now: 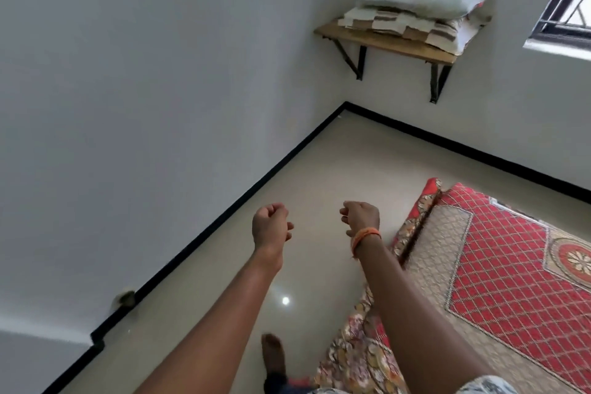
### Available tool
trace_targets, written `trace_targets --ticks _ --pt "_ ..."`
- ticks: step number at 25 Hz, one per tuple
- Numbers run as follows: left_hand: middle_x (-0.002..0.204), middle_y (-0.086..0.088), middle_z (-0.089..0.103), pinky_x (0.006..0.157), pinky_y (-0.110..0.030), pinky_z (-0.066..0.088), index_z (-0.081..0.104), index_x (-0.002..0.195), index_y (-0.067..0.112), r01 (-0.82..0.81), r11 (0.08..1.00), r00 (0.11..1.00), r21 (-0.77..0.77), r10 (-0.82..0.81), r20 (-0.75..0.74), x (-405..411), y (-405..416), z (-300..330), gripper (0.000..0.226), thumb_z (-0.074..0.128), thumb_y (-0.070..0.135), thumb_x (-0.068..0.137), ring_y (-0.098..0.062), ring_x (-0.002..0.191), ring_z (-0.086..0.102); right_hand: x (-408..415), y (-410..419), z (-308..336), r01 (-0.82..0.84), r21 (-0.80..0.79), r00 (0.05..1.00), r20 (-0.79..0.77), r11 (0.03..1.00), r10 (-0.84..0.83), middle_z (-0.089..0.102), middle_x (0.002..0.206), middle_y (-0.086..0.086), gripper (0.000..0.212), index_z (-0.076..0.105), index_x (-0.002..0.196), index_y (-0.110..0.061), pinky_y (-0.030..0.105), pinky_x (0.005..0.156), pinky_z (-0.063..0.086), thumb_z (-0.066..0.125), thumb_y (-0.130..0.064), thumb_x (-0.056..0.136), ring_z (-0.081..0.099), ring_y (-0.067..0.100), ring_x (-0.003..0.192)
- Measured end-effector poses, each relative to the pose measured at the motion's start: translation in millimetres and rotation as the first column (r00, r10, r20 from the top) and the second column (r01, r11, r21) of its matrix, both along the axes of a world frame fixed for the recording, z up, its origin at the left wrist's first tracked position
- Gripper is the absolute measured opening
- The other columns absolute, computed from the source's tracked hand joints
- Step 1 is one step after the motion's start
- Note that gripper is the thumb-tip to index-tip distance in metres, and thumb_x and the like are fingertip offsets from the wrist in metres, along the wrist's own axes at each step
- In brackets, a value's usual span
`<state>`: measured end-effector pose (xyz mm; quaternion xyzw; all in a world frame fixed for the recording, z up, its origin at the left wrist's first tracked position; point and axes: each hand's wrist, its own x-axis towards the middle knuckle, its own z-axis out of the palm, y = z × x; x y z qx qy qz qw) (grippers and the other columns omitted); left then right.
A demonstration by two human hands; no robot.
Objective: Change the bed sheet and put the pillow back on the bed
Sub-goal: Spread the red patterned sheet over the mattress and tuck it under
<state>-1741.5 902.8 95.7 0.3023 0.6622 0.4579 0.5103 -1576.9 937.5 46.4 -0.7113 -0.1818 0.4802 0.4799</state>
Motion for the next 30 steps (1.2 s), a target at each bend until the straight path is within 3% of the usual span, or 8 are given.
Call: trace_targets --ticks 3,6,10,14,18,22,25,30 --pt "0.083 -0.001 0.059 0.056 -0.026 0.044 0.062 0.103 0.01 0.005 1.0 0.999 -0.028 -0.006 -0.037 -41 98 -2 0.013 0.053 0.01 0.093 -0.016 0.069 0.056 -27 97 1 0.065 -0.026 0.992 -0.109 0.998 -0.067 0.065 0.079 0.005 0.016 0.061 0.073 -0.013 0.028 0.057 0.038 0.058 -0.012 0.088 0.055 0.018 0.066" --pt "0.083 -0.003 0.058 0.057 -0.027 0.043 0.062 0.099 0.012 0.061 0.997 0.995 -0.04 -0.064 -0.07 -50 190 0 0.01 0.053 0.011 0.092 -0.017 0.069 0.054 -32 175 16 0.127 -0.007 0.986 -0.111 0.992 -0.127 0.064 0.078 0.004 0.014 0.061 0.076 -0.013 0.026 0.056 0.037 0.057 -0.012 0.089 0.056 0.018 0.069" --pt "0.082 -0.002 0.058 0.056 -0.026 0.043 0.061 0.097 0.011 0.231 0.972 0.973 -0.03 -0.232 -0.008 -5 312 5 0.009 0.053 0.01 0.093 -0.016 0.068 0.054 0 266 27 0.28 0.04 0.957 -0.09 0.959 -0.275 0.064 0.077 0.004 0.01 0.063 0.081 -0.011 0.025 0.058 0.04 0.057 -0.011 0.089 0.055 0.016 0.067" --pt "0.081 -0.002 0.058 0.055 -0.025 0.043 0.059 0.093 0.013 0.464 0.886 0.885 0.017 -0.464 0.041 78 424 4 0.004 0.055 0.013 0.093 -0.015 0.067 0.055 67 345 24 0.449 0.07 0.893 -0.03 0.891 -0.448 0.065 0.078 0.004 0.013 0.062 0.077 -0.014 0.026 0.057 0.038 0.056 -0.011 0.089 0.056 0.017 0.07" --pt "0.082 -0.001 0.058 0.055 -0.027 0.042 0.059 0.094 0.015 0.68 0.733 0.732 0.001 -0.678 0.066 176 522 9 0.008 0.053 0.01 0.093 -0.015 0.062 0.053 150 396 24 0.653 0.028 0.757 -0.006 0.757 -0.653 0.065 0.078 0.004 0.013 0.062 0.077 -0.013 0.026 0.058 0.037 0.057 -0.012 0.089 0.058 0.019 0.07" --pt "0.084 -0.001 0.058 0.057 -0.027 0.043 0.059 0.099 0.013 0.85 0.526 0.525 -0.01 -0.847 0.077 286 579 26 0.01 0.052 0.011 0.093 -0.015 0.064 0.054 237 412 38 0.844 0.047 0.531 0.064 0.534 -0.845 0.065 0.075 0.006 0.012 0.062 0.08 -0.01 0.025 0.056 0.04 0.058 -0.009 0.091 0.058 0.019 0.066" --pt "0.087 -0.003 0.059 0.059 -0.028 0.044 0.06 0.104 0.011 0.932 0.363 0.36 0.016 -0.929 0.086 372 603 28 0.012 0.053 0.014 0.095 -0.015 0.066 0.056 300 421 40 0.921 0.066 0.375 0.116 0.384 -0.92 0.066 0.077 0.005 0.014 0.06 0.077 -0.012 0.024 0.054 0.04 0.058 -0.01 0.091 0.06 0.019 0.071" --pt "0.087 -0.002 0.059 0.059 -0.028 0.044 0.06 0.103 0.012 0.99 0.139 0.137 0.023 -0.987 0.081 531 627 21 0.011 0.053 0.013 0.095 -0.014 0.064 0.056 429 442 22 0.982 0.053 0.18 0.062 0.183 -0.982 0.065 0.076 0.004 0.018 0.059 0.071 -0.015 0.025 0.056 0.037 0.056 -0.011 0.088 0.059 0.02 0.07"
